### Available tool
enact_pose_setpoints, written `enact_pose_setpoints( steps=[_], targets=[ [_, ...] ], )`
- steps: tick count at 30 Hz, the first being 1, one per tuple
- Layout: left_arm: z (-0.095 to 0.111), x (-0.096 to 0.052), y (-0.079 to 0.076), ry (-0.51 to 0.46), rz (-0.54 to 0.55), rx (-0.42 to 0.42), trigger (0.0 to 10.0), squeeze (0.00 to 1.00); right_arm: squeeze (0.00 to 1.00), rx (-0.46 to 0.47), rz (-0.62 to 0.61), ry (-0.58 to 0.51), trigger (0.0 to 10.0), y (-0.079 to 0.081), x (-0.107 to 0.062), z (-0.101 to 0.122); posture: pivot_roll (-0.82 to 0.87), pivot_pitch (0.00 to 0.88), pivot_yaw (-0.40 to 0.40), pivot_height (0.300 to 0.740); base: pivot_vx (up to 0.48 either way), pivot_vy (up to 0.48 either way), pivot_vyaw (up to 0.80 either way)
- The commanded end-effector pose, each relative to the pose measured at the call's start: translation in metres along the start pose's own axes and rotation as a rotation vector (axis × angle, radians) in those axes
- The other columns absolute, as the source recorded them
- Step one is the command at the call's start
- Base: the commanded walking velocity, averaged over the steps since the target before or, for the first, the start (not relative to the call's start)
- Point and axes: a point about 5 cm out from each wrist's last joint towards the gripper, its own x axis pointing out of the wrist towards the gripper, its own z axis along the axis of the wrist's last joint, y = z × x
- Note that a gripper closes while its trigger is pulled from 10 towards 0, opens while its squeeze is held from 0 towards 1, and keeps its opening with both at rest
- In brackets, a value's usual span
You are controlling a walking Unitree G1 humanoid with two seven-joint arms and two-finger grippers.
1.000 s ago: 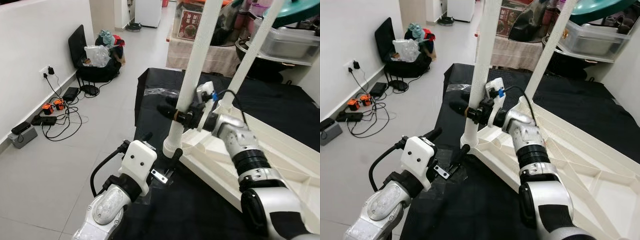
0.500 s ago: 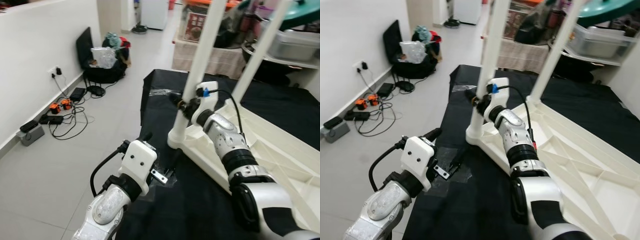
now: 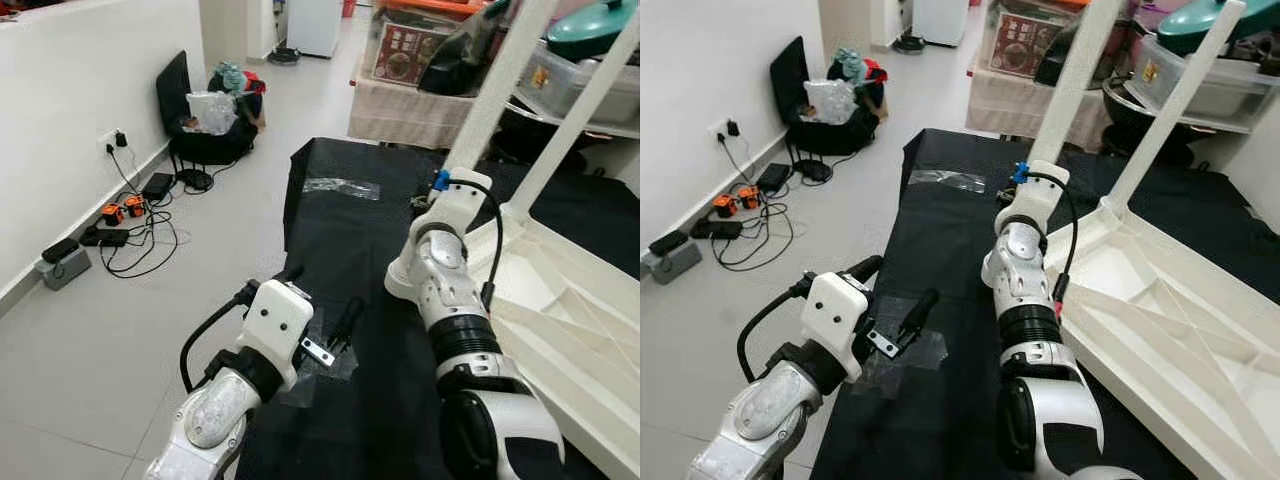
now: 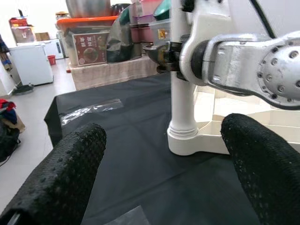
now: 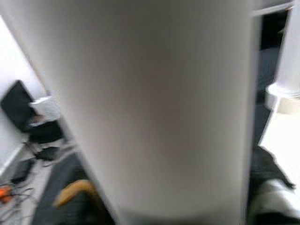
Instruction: Building children table
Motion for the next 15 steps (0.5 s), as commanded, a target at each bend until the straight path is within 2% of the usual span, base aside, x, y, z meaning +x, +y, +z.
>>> enact_pose_setpoints(
  steps=[1,2,3,4,7,9,10,14,15],
  targets=[
    [-0.002,0.001,-0.001,0.009,-0.003,0.001,10.0,0.00,1.00,0.039,0.090,-0.039,10.0,0.011,0.003,0.012,0.10,0.000,-0.107,0.740,0.000,0.000,0.00],
    [-0.002,0.001,-0.001,0.008,-0.003,0.001,10.0,0.00,0.95,0.023,0.163,-0.054,10.0,0.017,0.004,0.019,0.10,0.000,-0.108,0.740,0.000,0.000,0.00],
    [-0.002,0.001,-0.001,0.008,-0.004,0.002,10.0,0.00,0.00,0.005,0.209,-0.061,10.0,0.020,0.005,0.024,0.10,0.000,-0.108,0.740,0.000,0.000,0.00],
    [-0.002,0.001,-0.001,0.008,-0.004,0.001,10.0,0.00,0.00,0.014,0.265,-0.044,10.0,0.022,0.007,0.027,0.10,0.000,-0.108,0.740,0.000,0.000,0.00],
    [-0.002,0.000,-0.002,0.008,-0.003,0.000,10.0,0.00,0.00,0.012,0.327,-0.005,10.0,0.020,0.010,0.028,0.09,0.000,-0.106,0.740,0.000,0.000,0.00],
    [-0.002,0.000,-0.002,0.007,-0.004,-0.001,10.0,0.00,0.00,0.087,0.561,0.071,10.0,0.024,0.008,0.028,0.09,0.000,-0.108,0.740,0.000,0.000,0.00],
    [-0.002,0.000,-0.002,0.007,-0.004,-0.001,10.0,0.00,0.00,0.087,0.561,0.071,10.0,0.024,0.008,0.028,0.09,0.000,-0.108,0.740,0.000,0.000,0.00],
    [-0.003,0.000,-0.003,0.006,-0.005,-0.002,10.0,0.00,0.00,0.059,1.107,0.127,10.0,0.021,-0.016,0.023,0.09,0.000,-0.110,0.740,0.000,0.000,0.00],
    [-0.003,0.000,-0.003,0.006,-0.005,-0.002,10.0,0.00,0.00,0.059,1.107,0.127,10.0,0.021,-0.016,0.023,0.09,0.000,-0.110,0.740,0.000,0.000,0.00]
  ],
)
